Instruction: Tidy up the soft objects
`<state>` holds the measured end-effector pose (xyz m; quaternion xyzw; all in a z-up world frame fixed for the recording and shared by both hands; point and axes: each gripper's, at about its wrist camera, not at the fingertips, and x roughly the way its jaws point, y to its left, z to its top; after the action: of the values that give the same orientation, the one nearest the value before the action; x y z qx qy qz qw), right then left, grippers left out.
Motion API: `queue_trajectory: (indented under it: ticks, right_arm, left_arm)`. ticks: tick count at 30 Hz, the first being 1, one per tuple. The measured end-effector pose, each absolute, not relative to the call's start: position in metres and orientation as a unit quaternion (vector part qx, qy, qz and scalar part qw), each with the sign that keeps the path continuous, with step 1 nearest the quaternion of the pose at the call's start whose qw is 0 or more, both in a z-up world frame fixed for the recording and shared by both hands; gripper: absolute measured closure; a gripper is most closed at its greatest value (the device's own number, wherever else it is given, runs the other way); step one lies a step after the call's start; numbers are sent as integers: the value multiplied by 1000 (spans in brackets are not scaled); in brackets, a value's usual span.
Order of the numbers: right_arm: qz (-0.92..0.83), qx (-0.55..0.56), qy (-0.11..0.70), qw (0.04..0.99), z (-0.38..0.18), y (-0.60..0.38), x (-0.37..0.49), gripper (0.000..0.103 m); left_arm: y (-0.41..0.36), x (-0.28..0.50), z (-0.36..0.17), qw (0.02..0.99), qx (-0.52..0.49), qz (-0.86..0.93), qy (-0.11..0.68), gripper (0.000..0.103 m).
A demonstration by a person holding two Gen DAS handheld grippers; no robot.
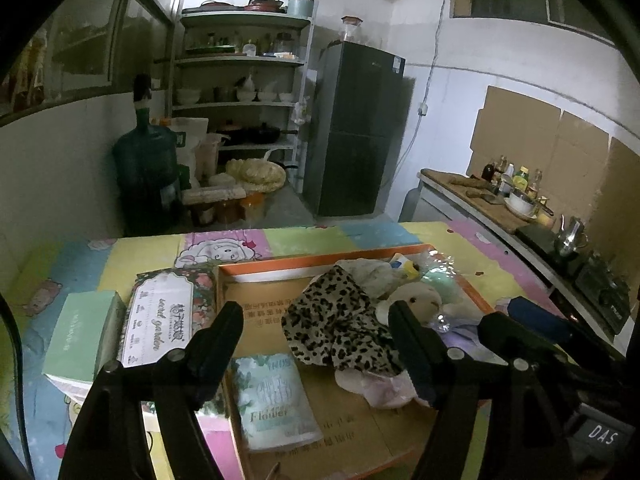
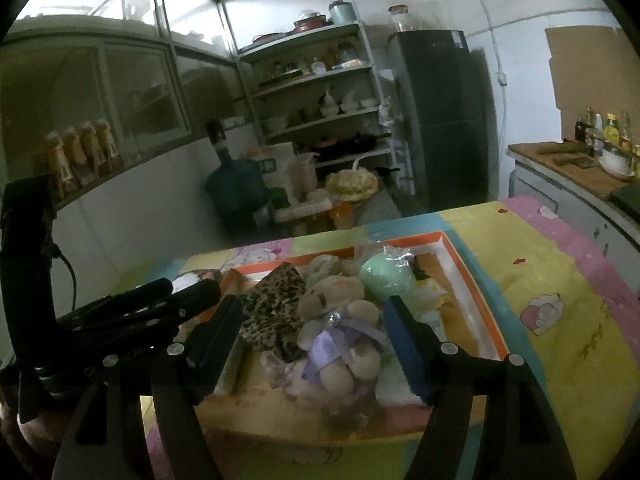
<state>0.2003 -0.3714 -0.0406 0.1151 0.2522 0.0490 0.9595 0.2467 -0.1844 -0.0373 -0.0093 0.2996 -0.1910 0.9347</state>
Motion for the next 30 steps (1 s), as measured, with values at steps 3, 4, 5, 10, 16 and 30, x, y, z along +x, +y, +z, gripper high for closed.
queue_trajectory:
  ticks: [3,4,5,10,16,30]
  right_arm:
    - [48,114,249,961,-38,-370,195,29]
    - [47,114,248,961,-37,-370,192,29]
    - [47,114,246,961,-36,-370,191,29]
    - [42,106,240,964,-30,-362,179,29]
    - [44,97,232,967,-25,-352,166,29]
    - [55,73,208,974,-11,-313,139,28]
  left_arm:
    - [-182,240,-34,935,-9,-193,296,28]
    - [-181,238,-34,936,-9,-194,294,28]
    - [-181,235,-33,936,-9,-195,292,28]
    - [-177,220,-27,941,-6,-190,278,28]
    - [-165,201,-19,948,-7,-177,266,28]
    - [-124,162,-10,963,-15,-118,243,28]
